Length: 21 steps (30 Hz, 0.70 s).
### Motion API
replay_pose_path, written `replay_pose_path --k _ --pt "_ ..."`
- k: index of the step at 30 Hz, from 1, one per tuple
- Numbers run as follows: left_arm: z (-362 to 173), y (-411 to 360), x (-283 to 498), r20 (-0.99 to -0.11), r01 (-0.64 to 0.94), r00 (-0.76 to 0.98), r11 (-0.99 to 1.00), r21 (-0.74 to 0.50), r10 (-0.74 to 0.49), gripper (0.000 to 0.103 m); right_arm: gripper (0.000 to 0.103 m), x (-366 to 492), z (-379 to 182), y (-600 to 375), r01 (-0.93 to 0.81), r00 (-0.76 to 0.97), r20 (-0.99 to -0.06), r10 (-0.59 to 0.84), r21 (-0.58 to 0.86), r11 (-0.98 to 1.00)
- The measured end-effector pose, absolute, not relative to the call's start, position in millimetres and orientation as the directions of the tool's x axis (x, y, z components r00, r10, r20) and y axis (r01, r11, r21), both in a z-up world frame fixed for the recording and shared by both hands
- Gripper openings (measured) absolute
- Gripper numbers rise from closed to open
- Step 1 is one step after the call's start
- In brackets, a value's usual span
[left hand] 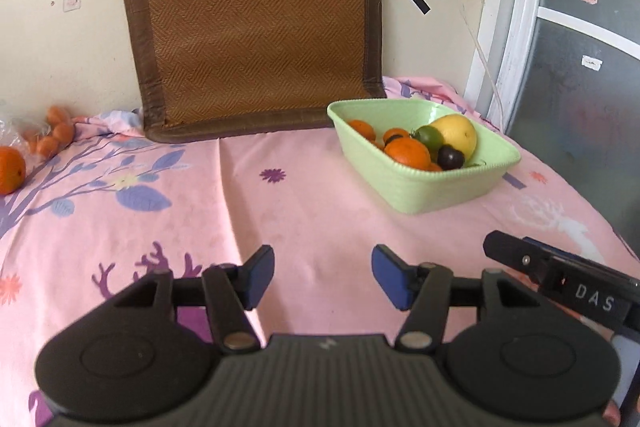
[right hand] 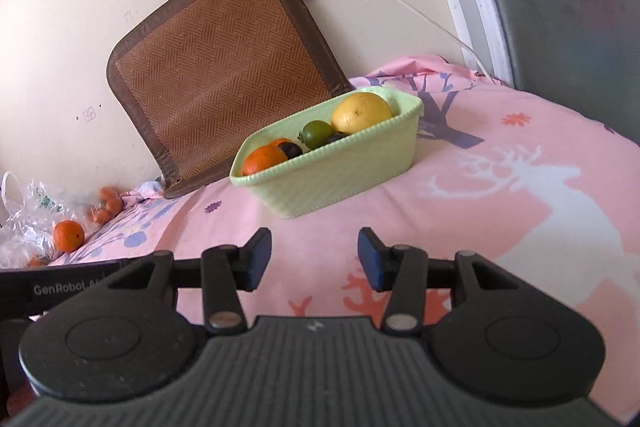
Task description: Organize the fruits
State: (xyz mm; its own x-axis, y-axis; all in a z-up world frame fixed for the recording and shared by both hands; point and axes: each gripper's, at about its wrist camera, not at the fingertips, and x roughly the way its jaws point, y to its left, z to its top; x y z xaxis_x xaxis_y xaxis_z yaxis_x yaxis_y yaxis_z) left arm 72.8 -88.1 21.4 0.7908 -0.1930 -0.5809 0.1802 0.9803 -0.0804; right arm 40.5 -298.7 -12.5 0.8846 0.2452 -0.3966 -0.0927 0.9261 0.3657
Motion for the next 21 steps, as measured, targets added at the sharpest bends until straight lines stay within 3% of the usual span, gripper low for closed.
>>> replay_pose_path --k 4,5,6,7,8,21 --pt "15.0 -88.4 52.8 -0.577 0.167 0.802 0.985 -0.029 -0.153 0.063 0.054 33.5 -16.2 -298.3 -0.073 0.875 -0.415 0.251 0.399 0.914" --pt "14.8 -88.2 50.2 -0.575 0.160 0.805 0.987 -0.022 -0.143 0.070 0.054 32.7 -16.6 -297.8 -0.067 0.874 -0.417 0.248 0.402 0.913" --pt "14.6 -87.2 47.7 -0.572 0.154 0.809 0.988 -0.018 -0.136 0.088 0.054 31.5 -16.7 -297.4 -0.063 0.875 -0.418 0.246 0.405 0.912" --pt "14.7 -86.4 45.3 -0.566 0.148 0.814 0.989 -0.012 -0.129 0.098 0.054 30.6 -17.1 -296.9 -0.060 0.874 -0.419 0.246 0.410 0.910" --pt "14.8 -85.7 42.2 -0.553 0.136 0.825 0.991 -0.001 -0.114 0.102 0.054 30.5 -17.4 -296.7 -0.058 0.874 -0.421 0.245 0.410 0.910" --pt "0.5 -95.5 41.5 -0.575 0.139 0.814 0.989 0.052 -0.084 0.103 0.054 38.0 -20.5 -305.3 -0.006 0.873 -0.433 0.223 0.450 0.893"
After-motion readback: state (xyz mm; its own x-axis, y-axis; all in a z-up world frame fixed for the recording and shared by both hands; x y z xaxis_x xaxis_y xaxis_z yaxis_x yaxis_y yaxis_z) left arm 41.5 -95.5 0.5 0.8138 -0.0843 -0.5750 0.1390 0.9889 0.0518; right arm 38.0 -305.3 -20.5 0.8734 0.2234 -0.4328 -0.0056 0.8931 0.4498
